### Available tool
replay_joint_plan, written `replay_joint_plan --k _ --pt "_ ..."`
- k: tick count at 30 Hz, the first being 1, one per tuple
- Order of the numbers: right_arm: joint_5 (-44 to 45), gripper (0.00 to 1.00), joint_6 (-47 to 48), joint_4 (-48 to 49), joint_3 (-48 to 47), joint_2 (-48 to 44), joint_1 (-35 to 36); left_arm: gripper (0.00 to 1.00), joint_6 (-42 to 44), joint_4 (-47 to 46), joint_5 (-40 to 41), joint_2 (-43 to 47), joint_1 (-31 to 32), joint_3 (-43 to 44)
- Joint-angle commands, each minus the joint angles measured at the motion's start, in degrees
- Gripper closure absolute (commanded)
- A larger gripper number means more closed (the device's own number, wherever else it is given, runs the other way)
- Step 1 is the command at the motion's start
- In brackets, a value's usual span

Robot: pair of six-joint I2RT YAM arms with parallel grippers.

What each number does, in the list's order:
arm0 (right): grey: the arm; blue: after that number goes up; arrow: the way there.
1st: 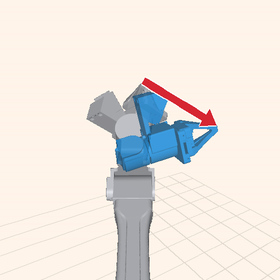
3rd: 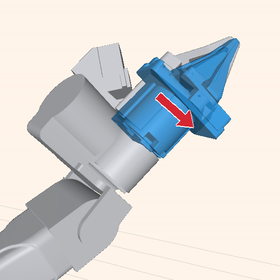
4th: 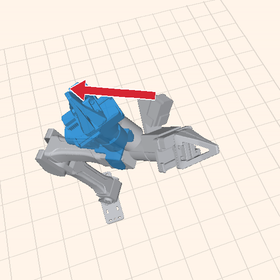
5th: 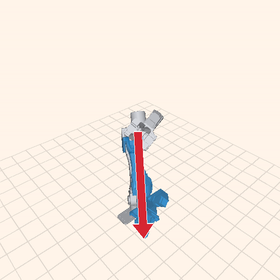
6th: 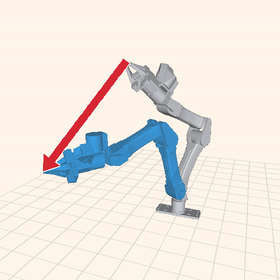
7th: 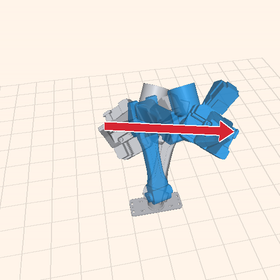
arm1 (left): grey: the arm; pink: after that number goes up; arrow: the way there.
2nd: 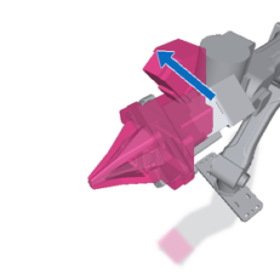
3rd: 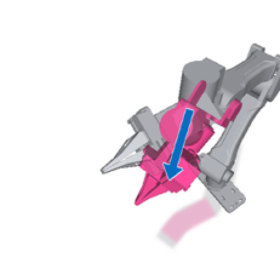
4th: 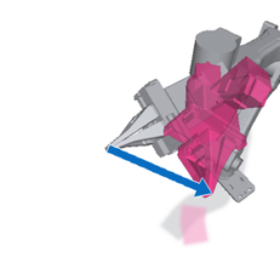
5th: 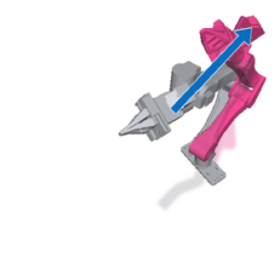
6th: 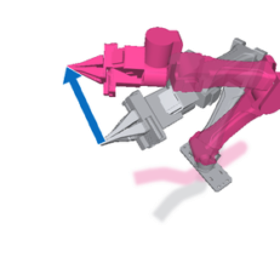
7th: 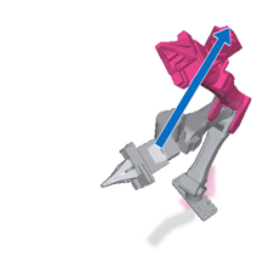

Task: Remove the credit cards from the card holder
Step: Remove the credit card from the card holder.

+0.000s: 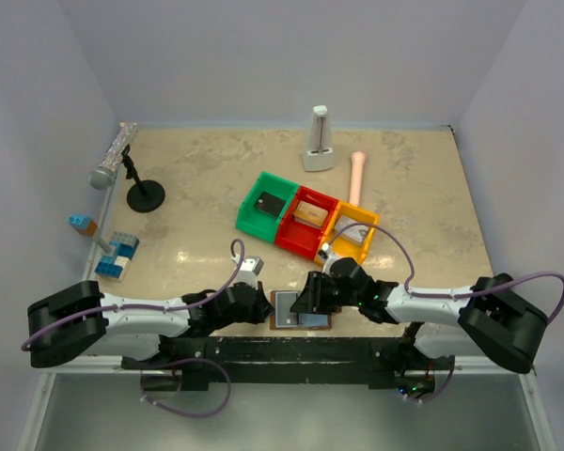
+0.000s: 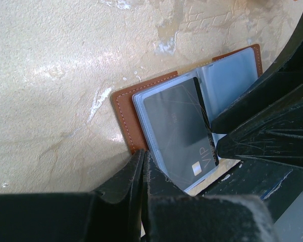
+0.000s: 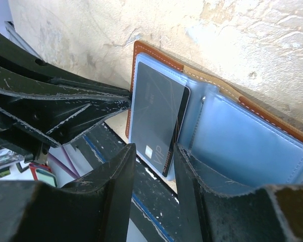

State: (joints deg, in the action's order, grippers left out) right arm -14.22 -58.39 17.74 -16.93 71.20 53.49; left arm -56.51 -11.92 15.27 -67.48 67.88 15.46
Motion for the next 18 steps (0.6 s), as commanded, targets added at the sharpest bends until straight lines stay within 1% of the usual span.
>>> replay_joint_plan --k 1,12,18 --pt "1.3 0.59 1.2 0.2 -0.3 0.0 -0.3 0.95 -0.5 0.8 0.7 0.6 -0.2 -0.7" --pt "-0.6 0.59 0.8 4.2 -0.5 2.8 -0.3 0.95 -0.1 0.8 0.4 -0.1 -0.1 -0.2" --pt "-0.5 0.59 0.4 7.1 1.0 0.9 -0.3 0.96 0.0 0.8 0.2 -0.5 -0.2 -0.1"
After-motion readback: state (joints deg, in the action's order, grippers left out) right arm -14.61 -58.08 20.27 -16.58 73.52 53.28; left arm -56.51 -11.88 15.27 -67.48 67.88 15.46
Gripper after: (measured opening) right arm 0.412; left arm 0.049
